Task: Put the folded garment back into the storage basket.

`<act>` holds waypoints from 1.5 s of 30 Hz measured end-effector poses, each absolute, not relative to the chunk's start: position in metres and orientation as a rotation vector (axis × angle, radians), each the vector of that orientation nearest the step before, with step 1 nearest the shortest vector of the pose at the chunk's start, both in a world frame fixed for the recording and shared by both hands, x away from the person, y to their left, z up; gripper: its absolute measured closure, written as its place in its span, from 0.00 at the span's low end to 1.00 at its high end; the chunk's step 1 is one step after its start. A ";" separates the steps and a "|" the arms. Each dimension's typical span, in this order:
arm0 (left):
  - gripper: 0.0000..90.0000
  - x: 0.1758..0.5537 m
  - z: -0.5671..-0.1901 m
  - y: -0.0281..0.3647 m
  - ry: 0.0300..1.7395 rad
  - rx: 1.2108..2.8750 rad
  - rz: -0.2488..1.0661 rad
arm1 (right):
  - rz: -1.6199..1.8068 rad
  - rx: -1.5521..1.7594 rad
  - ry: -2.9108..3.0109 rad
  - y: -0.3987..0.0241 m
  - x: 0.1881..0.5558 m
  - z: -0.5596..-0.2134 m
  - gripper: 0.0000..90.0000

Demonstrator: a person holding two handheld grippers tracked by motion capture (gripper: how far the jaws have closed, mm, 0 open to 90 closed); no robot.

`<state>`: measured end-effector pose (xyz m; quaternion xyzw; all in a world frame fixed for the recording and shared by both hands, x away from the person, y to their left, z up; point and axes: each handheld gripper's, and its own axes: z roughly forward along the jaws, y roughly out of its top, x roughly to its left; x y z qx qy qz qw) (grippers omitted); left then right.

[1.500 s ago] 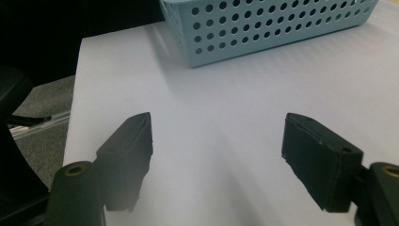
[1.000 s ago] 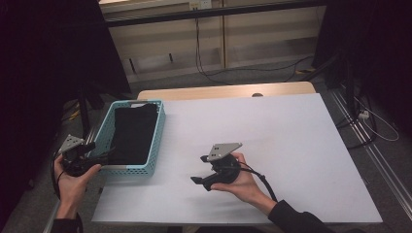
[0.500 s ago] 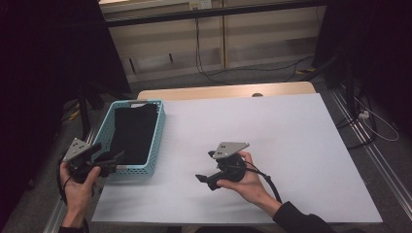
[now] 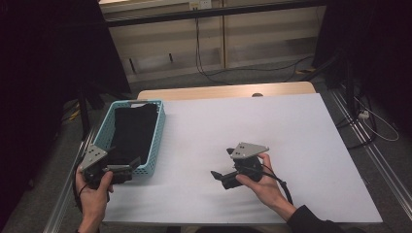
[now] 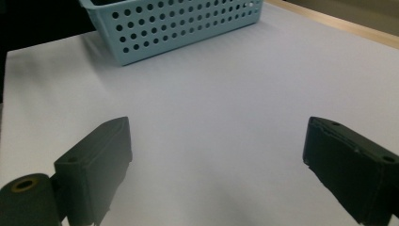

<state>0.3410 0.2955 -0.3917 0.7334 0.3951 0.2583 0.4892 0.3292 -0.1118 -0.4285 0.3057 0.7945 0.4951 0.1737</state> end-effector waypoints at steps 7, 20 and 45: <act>0.04 0.337 -0.393 0.275 0.933 1.804 0.593 | 1.392 0.912 2.200 -0.129 0.320 -0.429 0.10; 0.04 0.319 -0.402 0.242 0.917 1.819 0.543 | 1.356 0.968 2.130 -0.167 0.304 -0.429 0.10; 0.04 0.308 -0.422 0.205 0.860 1.877 0.493 | 1.289 1.140 1.986 -0.247 0.262 -0.439 0.12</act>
